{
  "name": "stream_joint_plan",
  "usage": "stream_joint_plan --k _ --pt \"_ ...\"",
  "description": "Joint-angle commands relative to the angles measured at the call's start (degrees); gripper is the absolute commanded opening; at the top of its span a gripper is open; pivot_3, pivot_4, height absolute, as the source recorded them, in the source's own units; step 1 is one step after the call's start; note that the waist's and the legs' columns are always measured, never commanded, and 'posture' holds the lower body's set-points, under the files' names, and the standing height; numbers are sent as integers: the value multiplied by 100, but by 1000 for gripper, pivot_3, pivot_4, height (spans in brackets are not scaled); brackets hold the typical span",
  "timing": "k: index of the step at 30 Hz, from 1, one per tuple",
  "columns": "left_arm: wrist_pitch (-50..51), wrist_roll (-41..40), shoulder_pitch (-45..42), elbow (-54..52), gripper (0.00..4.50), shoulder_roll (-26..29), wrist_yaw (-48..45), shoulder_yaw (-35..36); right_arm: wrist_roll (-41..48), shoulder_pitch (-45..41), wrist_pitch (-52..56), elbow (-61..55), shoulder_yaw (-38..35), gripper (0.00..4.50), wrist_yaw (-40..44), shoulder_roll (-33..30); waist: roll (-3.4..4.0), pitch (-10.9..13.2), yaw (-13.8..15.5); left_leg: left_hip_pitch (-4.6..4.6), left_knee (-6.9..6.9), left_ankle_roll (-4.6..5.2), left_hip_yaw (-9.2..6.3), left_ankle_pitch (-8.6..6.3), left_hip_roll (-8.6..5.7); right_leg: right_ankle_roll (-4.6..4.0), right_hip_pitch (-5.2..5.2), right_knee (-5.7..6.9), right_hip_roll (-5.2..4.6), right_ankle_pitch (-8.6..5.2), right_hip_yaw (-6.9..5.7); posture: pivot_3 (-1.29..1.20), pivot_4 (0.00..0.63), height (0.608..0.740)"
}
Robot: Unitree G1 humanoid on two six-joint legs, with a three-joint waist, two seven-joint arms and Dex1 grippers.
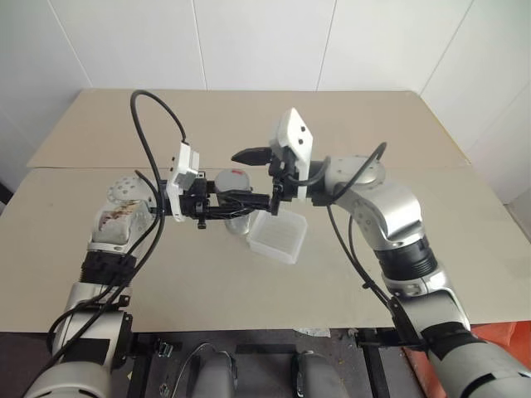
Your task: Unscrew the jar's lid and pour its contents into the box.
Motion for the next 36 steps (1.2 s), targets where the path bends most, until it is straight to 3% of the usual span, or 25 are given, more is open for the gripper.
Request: stream_joint_plan --k 1,17,22,28,36 --pt "-30 -206 5 -301 1984 113 -219 141 3 49 -177 7 -535 4450 -98 -270 0 0 0 0 0 0 0 0 0 0 0 0 0 0 0 0 150 740" --pt "18 -223 59 -342 1984 199 -366 165 160 288 -183 -136 -791 4450 -124 -644 0 0 -7 0 0 0 1 0 0 0 0 -2 0 0 1 0 150 740" --pt "-39 -162 0 -200 1984 162 -361 145 457 452 -76 -696 -807 4450 119 -774 0 0 3 -2 0 0 1 0 0 0 0 -2 0 0 1 0 150 740" --pt "-91 -93 -105 -108 1984 21 -347 64 768 408 112 -1207 -621 4450 50 -485 0 0 0 1 1 0 0 0 1 0 1 -2 0 0 1 0 150 740" --pt "-187 -36 -241 4 1984 -92 -455 -60 464 86 89 -898 -176 4450 -178 57 0 0 -3 1 0 0 0 0 0 0 0 0 1 0 1 0 150 740"
